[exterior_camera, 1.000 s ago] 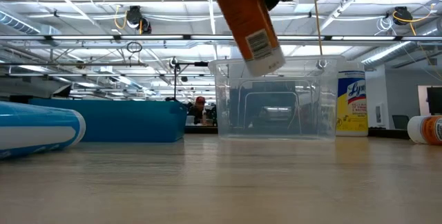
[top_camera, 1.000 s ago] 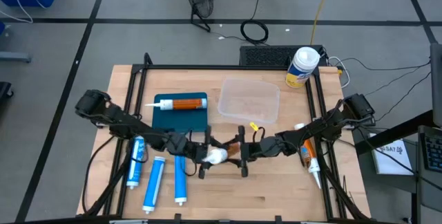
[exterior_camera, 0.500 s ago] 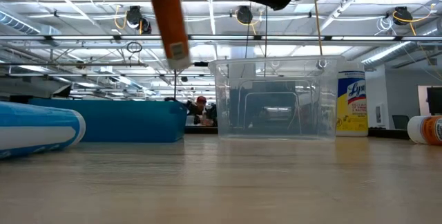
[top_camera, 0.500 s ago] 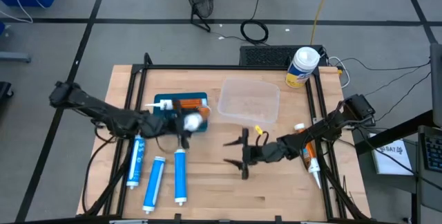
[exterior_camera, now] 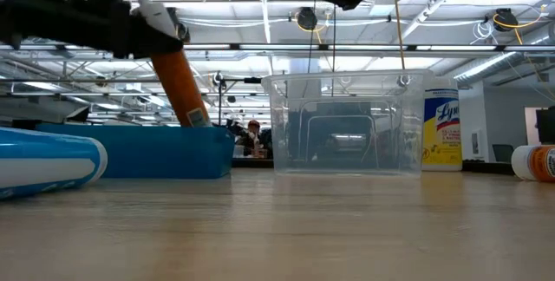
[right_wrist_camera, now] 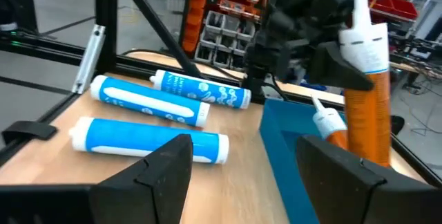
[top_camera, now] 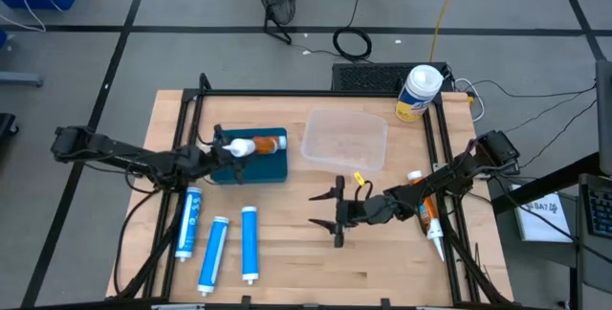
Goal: Pick & place silicon tubes, Sealant and Lysol wipes
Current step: Put the right orange sealant into the blue bin
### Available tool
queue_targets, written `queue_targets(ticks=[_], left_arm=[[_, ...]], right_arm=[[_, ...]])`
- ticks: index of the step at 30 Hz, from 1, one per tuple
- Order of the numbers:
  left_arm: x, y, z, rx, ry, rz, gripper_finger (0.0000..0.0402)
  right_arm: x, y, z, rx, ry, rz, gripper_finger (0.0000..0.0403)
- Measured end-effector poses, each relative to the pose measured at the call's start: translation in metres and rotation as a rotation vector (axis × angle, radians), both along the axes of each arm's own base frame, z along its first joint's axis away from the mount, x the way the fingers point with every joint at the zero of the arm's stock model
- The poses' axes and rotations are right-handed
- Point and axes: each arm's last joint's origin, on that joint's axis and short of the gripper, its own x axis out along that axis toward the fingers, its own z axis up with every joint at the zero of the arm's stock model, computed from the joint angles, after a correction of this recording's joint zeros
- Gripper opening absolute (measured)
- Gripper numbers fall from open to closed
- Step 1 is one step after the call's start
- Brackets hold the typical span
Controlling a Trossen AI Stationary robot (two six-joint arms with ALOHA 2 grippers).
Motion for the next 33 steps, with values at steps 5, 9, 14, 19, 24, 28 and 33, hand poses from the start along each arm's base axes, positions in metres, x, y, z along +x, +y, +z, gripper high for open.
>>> queue_targets(ticks=[5,9,14,19,24,28,33], left_arm=[[-0.009,0.008,-0.013,-0.051,-0.081,-0.006,0.0207],[-0.009,0.010,-0.013,-0.078,-0.094,-0.059,0.0207],[-0.008,0.012,-0.016,-0.111,-0.092,-0.094,0.0206],[-0.007,0.015,-0.023,-0.124,-0.055,-0.076,0.0206],[-0.004,0.017,-0.027,-0.127,-0.030,-0.093,0.0206],[-0.003,0.020,-0.030,-0.131,-0.011,-0.080,0.0206],[-0.001,0.023,-0.032,-0.146,-0.006,-0.091,0.0206]], right_arm=[[0.000,0.000,0.000,0.001,0.000,0.000,0.0238],[0.000,0.000,0.000,0.000,0.000,0.000,0.0238],[0.000,0.000,0.000,0.000,0.000,0.000,0.0238],[0.000,0.000,0.000,-0.002,0.000,0.000,0.0238],[0.000,0.000,0.000,-0.005,0.000,0.000,0.0238],[0.000,0.000,0.000,-0.010,0.000,0.000,0.0238],[0.000,0.000,0.000,-0.010,0.000,0.000,0.0238]])
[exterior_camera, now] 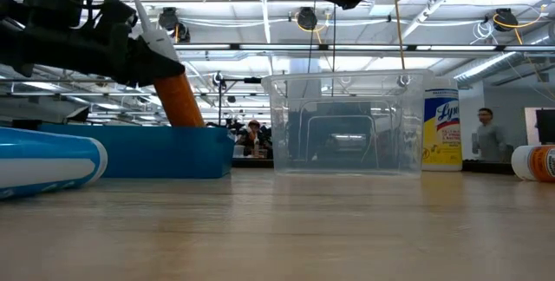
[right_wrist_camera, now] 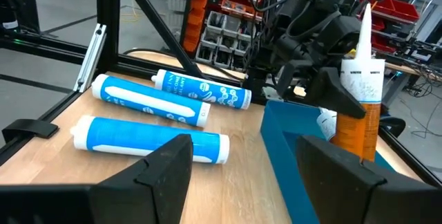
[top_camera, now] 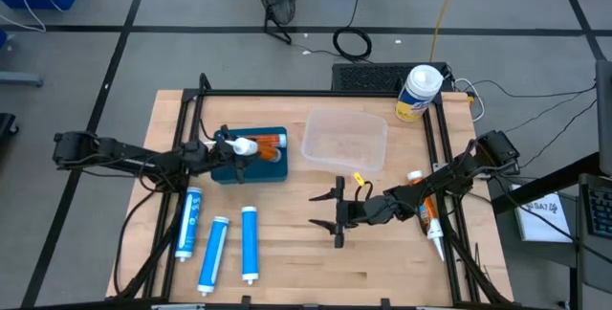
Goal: Pick & place silicon tubes, Sealant and Lysol wipes
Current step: Put the right orange sealant into the blue bin
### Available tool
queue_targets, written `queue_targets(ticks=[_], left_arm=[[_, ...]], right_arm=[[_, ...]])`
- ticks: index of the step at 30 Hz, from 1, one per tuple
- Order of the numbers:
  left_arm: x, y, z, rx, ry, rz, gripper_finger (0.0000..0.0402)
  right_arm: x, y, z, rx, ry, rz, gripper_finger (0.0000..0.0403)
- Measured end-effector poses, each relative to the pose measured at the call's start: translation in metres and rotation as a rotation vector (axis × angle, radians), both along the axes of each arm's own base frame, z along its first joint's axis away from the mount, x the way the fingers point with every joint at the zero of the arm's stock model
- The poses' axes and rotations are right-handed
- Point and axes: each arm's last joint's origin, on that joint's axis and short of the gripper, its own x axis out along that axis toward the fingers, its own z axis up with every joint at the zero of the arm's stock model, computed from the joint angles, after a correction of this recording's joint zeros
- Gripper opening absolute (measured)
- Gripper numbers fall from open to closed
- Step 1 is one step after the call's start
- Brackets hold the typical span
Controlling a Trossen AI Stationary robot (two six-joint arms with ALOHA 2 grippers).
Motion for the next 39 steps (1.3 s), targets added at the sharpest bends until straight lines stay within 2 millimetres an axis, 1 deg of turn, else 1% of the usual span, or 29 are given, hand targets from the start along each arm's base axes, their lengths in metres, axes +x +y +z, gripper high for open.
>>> queue_targets(ticks=[4,13,19,29,30,31,34,36,38,39], left_arm=[[0.002,0.002,0.000,-0.007,-0.017,-0.031,0.0206],[0.007,0.009,-0.008,-0.027,0.000,-0.001,0.0206],[0.010,0.009,-0.009,-0.025,-0.018,-0.061,0.0206],[0.010,0.015,-0.011,-0.059,-0.020,0.001,0.0207],[0.010,0.015,-0.011,-0.062,-0.020,0.001,0.0218],[0.010,0.015,-0.011,-0.062,-0.017,0.002,0.0238],[0.010,0.016,-0.012,-0.064,-0.006,0.009,0.0310],[0.010,0.016,-0.012,-0.068,-0.010,0.009,0.0350],[0.010,0.015,-0.012,-0.075,-0.012,0.009,0.0380],[0.010,0.015,-0.012,-0.075,-0.012,0.008,0.0388]], right_arm=[[0.000,0.000,0.000,0.000,0.000,0.000,0.0238],[0.000,0.000,0.000,0.000,0.000,0.000,0.0238],[0.000,0.000,0.000,0.000,0.000,0.000,0.0238],[0.000,0.000,0.000,0.000,0.000,0.000,0.0238],[0.000,0.000,0.000,0.000,0.001,0.000,0.0238],[0.000,0.000,0.000,0.000,0.000,0.000,0.0238],[0.000,0.000,0.000,0.000,0.001,0.000,0.0238],[0.000,0.000,0.000,0.000,0.001,0.000,0.0238],[0.000,0.000,0.000,0.000,0.001,0.000,0.0238],[0.000,0.000,0.000,0.000,0.001,0.000,0.0238]])
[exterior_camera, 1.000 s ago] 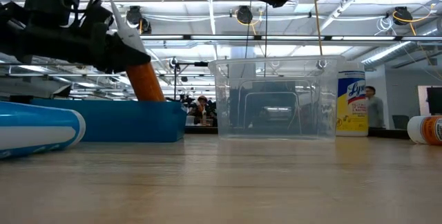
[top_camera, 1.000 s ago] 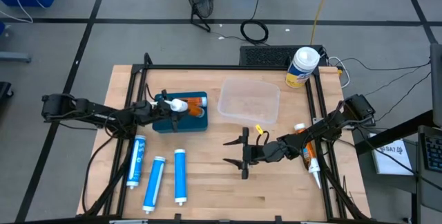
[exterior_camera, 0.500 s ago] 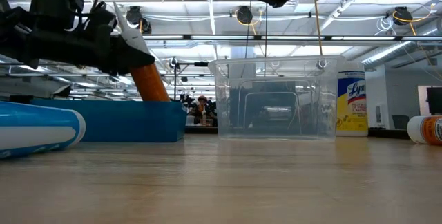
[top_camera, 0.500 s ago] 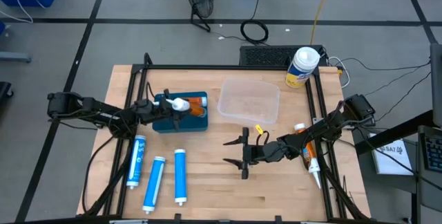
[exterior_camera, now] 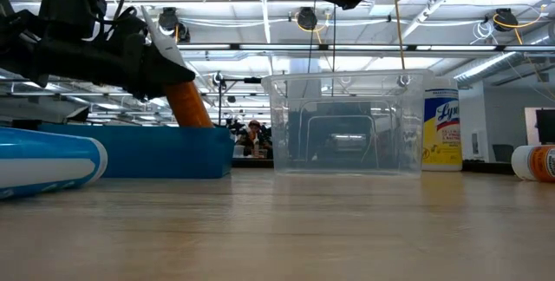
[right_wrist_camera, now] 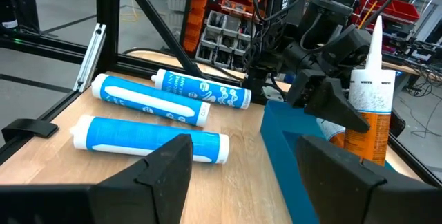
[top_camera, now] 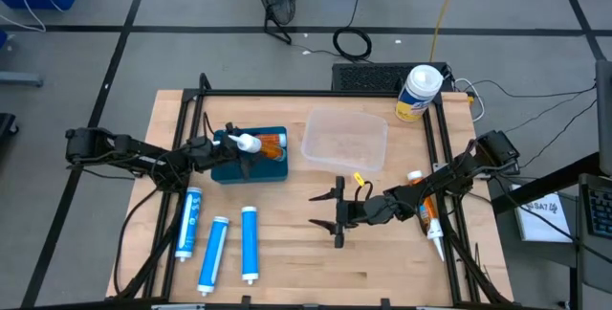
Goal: Pick & place silicon tubes, Sealant and Lysol wipes
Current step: Put the right orange sealant into the blue bin
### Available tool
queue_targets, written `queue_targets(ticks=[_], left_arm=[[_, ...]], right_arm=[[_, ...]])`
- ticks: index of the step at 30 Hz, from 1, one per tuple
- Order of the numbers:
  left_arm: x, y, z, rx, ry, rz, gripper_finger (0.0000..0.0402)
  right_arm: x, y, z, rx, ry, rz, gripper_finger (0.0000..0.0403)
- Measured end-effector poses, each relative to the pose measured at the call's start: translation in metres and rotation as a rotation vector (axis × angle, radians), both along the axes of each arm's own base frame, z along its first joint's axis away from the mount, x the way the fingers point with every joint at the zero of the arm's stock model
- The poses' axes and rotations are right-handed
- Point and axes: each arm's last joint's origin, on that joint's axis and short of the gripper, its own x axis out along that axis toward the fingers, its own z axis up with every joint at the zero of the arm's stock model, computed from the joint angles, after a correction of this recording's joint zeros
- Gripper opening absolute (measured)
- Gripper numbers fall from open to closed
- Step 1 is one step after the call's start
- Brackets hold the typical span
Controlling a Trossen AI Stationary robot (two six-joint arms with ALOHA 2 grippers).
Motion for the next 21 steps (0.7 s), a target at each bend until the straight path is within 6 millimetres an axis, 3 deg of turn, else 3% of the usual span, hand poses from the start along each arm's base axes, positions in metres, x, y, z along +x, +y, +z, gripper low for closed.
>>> queue_targets(ticks=[14,21], left_arm=[[-0.0001,0.0000,-0.0001,-0.003,-0.001,0.000,0.0343],[-0.0001,-0.0002,0.0002,-0.011,-0.006,-0.004,0.0345]], right_arm=[[-0.0001,0.0000,-0.0008,-0.003,0.007,0.000,0.0238],[0.0000,0.0000,-0.0008,-0.003,0.007,0.000,0.0238]])
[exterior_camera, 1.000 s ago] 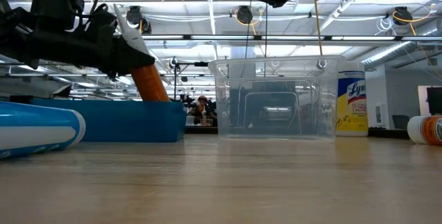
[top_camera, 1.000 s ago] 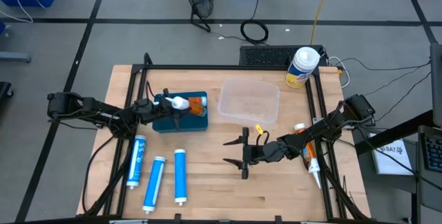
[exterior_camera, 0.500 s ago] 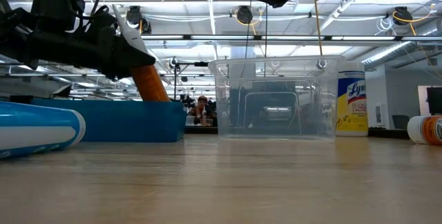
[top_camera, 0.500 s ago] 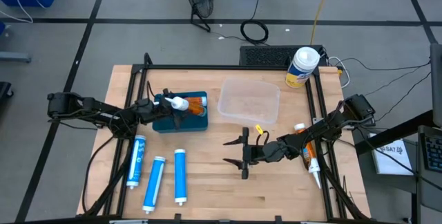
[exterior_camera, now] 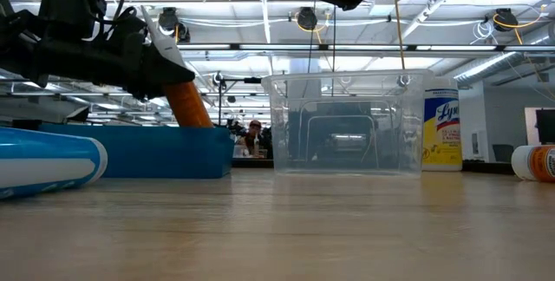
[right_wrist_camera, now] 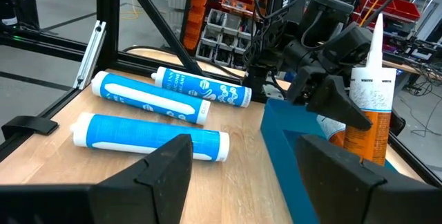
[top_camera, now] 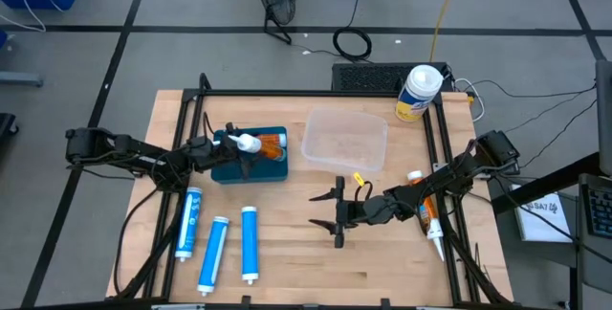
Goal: Pick & place silicon tubes, Sealant and Lysol wipes
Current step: Put the right orange sealant into the blue bin
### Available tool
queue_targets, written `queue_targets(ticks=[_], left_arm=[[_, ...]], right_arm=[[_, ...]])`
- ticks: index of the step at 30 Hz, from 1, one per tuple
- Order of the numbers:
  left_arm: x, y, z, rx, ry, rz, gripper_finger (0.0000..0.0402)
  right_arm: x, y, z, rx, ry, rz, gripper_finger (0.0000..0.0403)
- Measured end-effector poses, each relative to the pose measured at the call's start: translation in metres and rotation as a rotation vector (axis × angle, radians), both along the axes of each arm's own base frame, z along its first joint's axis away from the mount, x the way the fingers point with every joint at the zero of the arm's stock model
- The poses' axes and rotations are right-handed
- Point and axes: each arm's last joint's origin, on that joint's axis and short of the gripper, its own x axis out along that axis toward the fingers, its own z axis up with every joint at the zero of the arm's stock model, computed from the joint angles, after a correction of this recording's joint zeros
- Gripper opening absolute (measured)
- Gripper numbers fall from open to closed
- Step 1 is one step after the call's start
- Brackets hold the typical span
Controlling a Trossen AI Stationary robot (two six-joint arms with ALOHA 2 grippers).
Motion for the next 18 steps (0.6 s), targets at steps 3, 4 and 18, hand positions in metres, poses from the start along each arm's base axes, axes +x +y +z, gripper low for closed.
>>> queue_targets(ticks=[3,4,18], left_arm=[[-0.0001,0.0000,-0.0002,-0.020,-0.006,0.001,0.0345],[-0.0001,0.0000,-0.0002,-0.021,-0.006,0.001,0.0344],[0.0069,-0.0045,0.0073,-0.020,-0.030,-0.033,0.0370]], right_arm=[[-0.0001,0.0000,-0.0001,0.000,0.000,0.000,0.0238],[0.0000,0.0000,0.0000,0.000,0.000,0.000,0.0238],[0.0000,0.0000,-0.0001,0.000,0.001,0.000,0.0238]])
